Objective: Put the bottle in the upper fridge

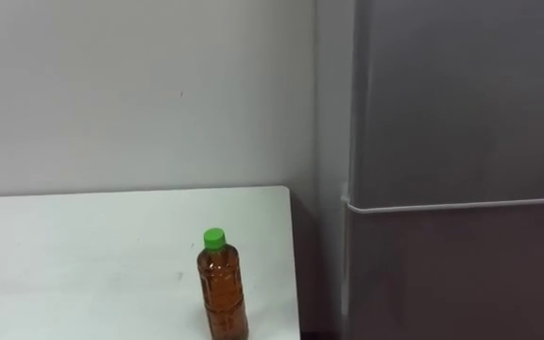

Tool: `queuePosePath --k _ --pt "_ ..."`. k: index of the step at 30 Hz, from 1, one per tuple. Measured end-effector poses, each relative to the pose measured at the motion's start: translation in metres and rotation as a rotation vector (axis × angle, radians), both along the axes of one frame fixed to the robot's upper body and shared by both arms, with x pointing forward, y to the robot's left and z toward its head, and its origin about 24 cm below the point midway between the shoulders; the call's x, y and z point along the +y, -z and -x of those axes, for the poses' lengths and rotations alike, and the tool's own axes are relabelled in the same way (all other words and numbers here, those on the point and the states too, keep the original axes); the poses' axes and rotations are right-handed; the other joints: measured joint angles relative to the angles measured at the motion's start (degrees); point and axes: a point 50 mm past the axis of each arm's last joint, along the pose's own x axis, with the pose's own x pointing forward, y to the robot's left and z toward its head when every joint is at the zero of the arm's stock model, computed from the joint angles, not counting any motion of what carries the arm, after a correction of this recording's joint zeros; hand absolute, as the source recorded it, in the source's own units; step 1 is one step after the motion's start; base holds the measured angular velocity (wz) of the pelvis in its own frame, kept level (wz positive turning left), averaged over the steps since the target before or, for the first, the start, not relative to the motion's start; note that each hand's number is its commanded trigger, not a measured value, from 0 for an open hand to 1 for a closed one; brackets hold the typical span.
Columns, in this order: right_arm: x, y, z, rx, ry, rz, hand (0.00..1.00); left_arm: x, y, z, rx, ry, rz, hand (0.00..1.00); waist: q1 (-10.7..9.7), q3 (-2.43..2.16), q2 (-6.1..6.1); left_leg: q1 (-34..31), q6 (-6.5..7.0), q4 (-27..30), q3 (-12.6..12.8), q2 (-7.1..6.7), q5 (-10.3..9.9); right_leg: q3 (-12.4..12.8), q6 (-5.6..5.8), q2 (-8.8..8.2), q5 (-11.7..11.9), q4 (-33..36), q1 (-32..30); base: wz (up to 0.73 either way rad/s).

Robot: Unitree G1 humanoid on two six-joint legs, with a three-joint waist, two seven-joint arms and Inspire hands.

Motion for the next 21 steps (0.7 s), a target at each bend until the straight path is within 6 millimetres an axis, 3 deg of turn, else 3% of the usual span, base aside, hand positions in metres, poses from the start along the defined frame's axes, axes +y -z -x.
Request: queuePosePath --k 2,6,14,18,21 --pt "0.0 0.0 -0.002 -0.004 -0.01 0.005 0.0 0.008 -0.024 -0.023 -0.11 -0.018 -0.067 0.0 0.29 0.02 0.17 -0.01 -0.01 -0.04 -0.03 0.0 0.0 0.17 -0.01 -0.04 -0.12 0.51 -0.36 0.0" --pt "-0.001 -0.001 -0.003 -0.007 -0.014 0.011 0.0 0.017 -0.063 -0.048 -0.268 -0.039 -0.154 0.0 0.43 0.05 0.32 -0.04 -0.02 -0.13 -0.03 0.0 -0.01 0.04 -0.01 -0.04 -0.14 0.86 -0.5 -0.01" --pt "0.006 0.001 0.001 0.001 0.023 0.029 0.0 0.001 -0.16 -0.089 -0.673 0.036 -0.298 0.0 0.76 0.13 0.25 -0.1 0.03 0.18 -0.13 0.0 -0.05 -0.12 -0.01 -0.16 -0.13 1.12 -0.41 0.0" --pt "0.006 0.001 0.0 -0.001 0.029 0.029 0.0 -0.003 -0.179 -0.096 -0.74 0.067 -0.325 0.0 -0.22 0.18 0.7 -0.77 0.06 0.36 -0.48 -0.01 -0.14 -0.06 0.04 0.18 0.11 0.26 -0.38 0.03" --pt "0.008 0.001 -0.004 -0.004 0.024 0.019 0.0 -0.016 -0.196 -0.1 -0.801 0.129 -0.352 0.0 -1.3 0.61 0.64 -1.54 0.09 1.07 -0.78 0.1 -0.13 -0.05 0.02 0.48 0.17 0.28 -0.54 0.07"
